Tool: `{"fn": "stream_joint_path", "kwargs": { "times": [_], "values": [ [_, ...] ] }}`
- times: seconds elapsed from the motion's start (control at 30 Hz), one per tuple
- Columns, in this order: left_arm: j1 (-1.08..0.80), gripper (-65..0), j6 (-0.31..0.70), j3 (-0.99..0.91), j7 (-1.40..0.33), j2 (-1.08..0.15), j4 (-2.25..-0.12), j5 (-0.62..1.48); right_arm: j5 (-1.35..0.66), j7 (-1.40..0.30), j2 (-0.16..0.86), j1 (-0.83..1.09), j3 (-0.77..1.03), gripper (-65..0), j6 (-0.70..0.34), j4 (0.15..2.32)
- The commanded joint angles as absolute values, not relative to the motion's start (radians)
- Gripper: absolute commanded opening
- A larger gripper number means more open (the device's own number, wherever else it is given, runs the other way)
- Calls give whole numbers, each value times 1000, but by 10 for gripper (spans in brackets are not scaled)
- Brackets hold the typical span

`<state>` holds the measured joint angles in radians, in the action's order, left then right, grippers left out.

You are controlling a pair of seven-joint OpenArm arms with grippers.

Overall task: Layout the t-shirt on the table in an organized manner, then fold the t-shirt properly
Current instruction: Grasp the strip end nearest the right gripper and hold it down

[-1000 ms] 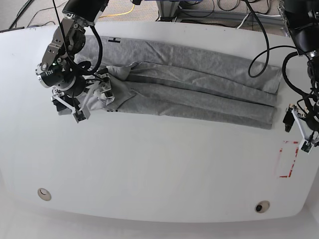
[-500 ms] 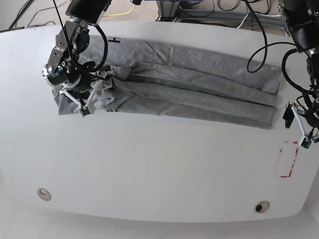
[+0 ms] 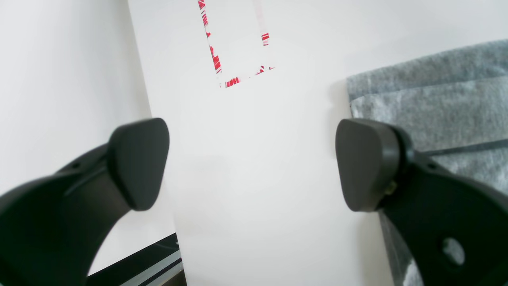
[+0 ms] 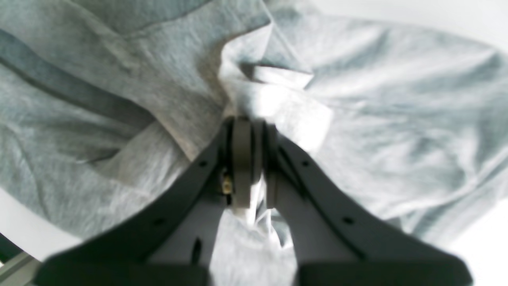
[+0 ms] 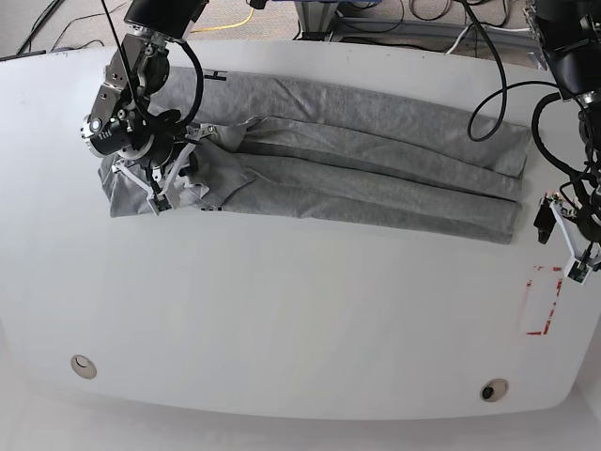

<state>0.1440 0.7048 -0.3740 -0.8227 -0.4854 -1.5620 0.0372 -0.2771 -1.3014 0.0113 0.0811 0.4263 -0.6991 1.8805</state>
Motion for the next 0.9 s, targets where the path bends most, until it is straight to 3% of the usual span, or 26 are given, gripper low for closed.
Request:
{"fn": "stream_joint_path", "kwargs": {
  "times": [0.0, 0.87],
  "values": [
    [162, -1, 698, -378, -809, -507, -1581, 41, -288, -1288, 19, 94, 429, -595, -698, 1960],
    [162, -1, 698, -375, -809, -506, -1573, 41, -288, -1346, -47, 265, 433, -595, -698, 2020]
  ]
}}
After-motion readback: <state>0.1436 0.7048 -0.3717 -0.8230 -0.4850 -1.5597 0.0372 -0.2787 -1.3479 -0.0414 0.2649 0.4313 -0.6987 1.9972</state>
